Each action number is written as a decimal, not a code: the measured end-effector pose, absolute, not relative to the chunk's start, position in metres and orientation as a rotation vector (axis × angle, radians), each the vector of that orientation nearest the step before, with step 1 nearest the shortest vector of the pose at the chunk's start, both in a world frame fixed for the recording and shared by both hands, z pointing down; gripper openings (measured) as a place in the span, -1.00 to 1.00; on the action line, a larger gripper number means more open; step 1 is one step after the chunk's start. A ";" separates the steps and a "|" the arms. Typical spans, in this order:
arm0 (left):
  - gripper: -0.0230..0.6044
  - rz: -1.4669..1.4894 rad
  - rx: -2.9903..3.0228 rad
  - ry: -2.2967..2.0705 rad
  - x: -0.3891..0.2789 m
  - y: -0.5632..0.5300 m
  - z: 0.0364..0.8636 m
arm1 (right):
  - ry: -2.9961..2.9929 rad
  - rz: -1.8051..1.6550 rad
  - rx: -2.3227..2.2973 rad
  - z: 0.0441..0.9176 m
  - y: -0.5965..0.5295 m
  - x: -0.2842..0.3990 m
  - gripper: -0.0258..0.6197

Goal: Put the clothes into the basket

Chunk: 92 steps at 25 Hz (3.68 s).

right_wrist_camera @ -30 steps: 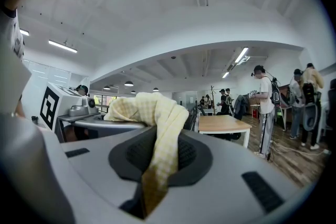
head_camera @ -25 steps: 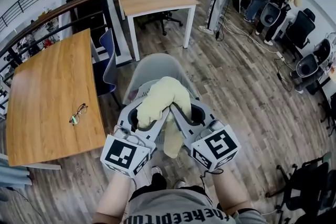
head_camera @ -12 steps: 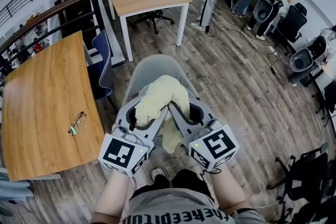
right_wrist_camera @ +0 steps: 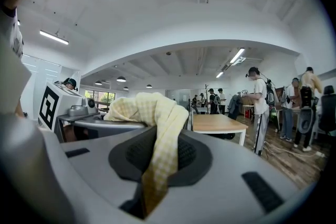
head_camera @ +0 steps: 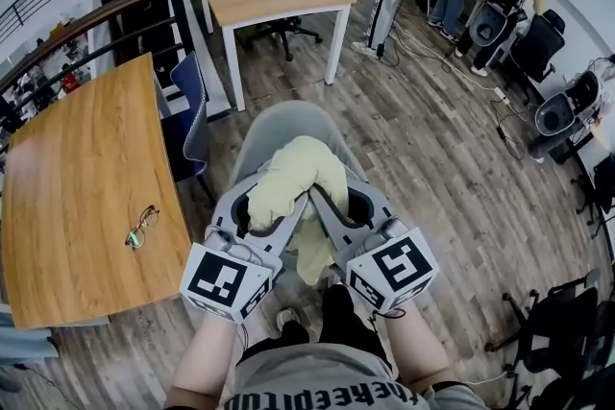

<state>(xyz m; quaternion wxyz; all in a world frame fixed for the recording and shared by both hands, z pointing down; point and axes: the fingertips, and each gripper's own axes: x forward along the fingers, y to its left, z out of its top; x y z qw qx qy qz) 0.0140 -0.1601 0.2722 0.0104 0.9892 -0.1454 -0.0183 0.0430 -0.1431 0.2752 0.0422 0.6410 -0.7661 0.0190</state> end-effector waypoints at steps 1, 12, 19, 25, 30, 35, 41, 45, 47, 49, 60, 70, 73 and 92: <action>-0.31 -0.058 3.086 -0.463 0.016 -0.162 0.271 | -2.350 0.057 1.955 0.275 -0.145 0.045 -0.74; -0.31 -0.053 3.062 -0.630 0.038 -0.187 0.268 | -2.459 0.054 1.831 0.271 -0.174 0.069 -0.74; -0.31 -0.058 3.031 -0.764 0.060 -0.201 0.263 | -2.539 0.037 1.724 0.265 -0.190 0.092 -0.74; -0.31 -0.056 3.002 -0.884 0.074 -0.209 0.264 | -2.608 0.022 1.626 0.266 -0.201 0.106 -0.74; -0.31 -0.040 2.973 -0.944 0.088 -0.210 0.272 | -2.638 0.047 1.567 0.275 -0.203 0.121 -0.74; -0.31 -0.014 2.913 -1.009 0.094 -0.214 0.286 | -2.664 0.093 1.486 0.288 -0.209 0.127 -0.74; -0.31 0.025 2.837 -1.107 0.093 -0.220 0.305 | -2.709 0.152 1.370 0.307 -0.217 0.127 -0.74; -0.31 0.052 2.788 -1.162 0.090 -0.223 0.321 | -2.732 0.190 1.298 0.324 -0.221 0.123 -0.74; -0.31 0.069 2.760 -1.188 0.086 -0.226 0.328 | -2.742 0.214 1.259 0.330 -0.225 0.120 -0.74; -0.31 0.080 2.733 -1.205 0.083 -0.228 0.336 | -2.746 0.233 1.227 0.338 -0.228 0.116 -0.74; -0.31 0.164 2.613 -1.215 0.076 -0.235 0.392 | -2.714 0.377 1.135 0.394 -0.236 0.109 -0.74; -0.31 0.256 2.542 -1.174 0.075 -0.232 0.440 | -2.659 0.495 1.092 0.442 -0.234 0.107 -0.73; -0.31 0.278 2.520 -1.160 0.075 -0.228 0.454 | -2.636 0.536 1.088 0.457 -0.229 0.108 -0.73; -0.30 0.375 2.425 -1.123 0.073 -0.213 0.512 | -2.539 0.682 1.045 0.517 -0.214 0.106 -0.73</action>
